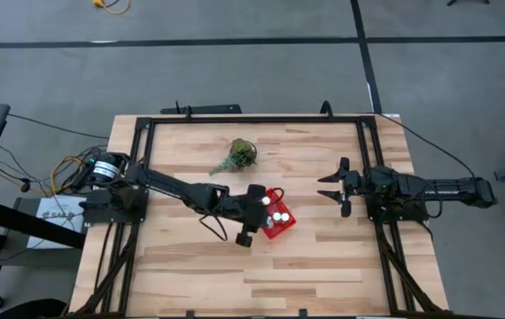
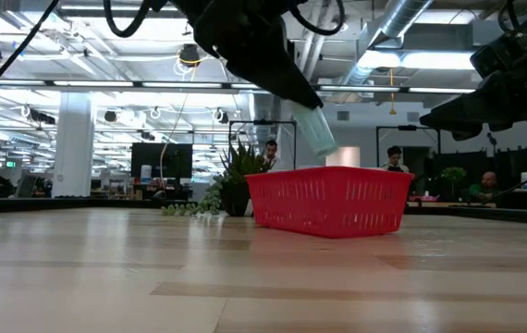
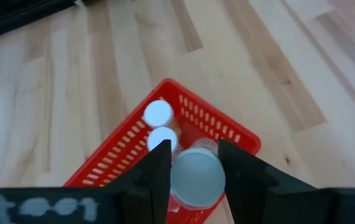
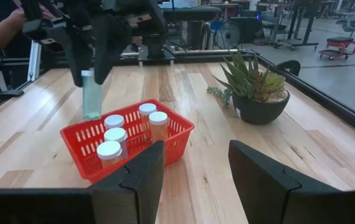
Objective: Pick and place pill bottles into a basket
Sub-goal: Put the blue pill bottle into the red bin, then return to Home Position
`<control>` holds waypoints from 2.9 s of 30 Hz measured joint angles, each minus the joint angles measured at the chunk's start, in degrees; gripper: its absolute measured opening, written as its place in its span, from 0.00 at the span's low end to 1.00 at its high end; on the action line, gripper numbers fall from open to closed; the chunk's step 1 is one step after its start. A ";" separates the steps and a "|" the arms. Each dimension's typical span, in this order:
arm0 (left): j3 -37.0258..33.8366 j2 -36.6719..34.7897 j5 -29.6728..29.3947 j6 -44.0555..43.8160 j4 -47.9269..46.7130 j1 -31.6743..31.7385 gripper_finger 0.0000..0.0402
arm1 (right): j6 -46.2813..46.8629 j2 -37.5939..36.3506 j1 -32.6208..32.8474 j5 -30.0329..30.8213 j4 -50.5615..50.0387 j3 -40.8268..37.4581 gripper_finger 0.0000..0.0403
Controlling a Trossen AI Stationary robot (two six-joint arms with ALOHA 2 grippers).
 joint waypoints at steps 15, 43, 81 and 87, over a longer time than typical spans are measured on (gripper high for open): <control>11.29 10.94 1.42 4.59 -10.60 -0.05 0.27 | -0.02 -0.07 0.01 0.00 -0.02 0.02 0.43; 14.66 8.07 3.80 5.98 -12.24 0.09 0.51 | 0.00 -0.07 0.01 0.00 -0.02 0.02 0.43; -48.58 -62.08 13.74 -2.71 26.13 -5.73 0.48 | -0.01 -0.02 0.01 0.00 -0.04 0.02 0.43; -55.03 -67.36 14.92 -1.23 31.09 -10.16 0.48 | 0.00 -0.02 0.01 0.00 -0.04 0.02 0.43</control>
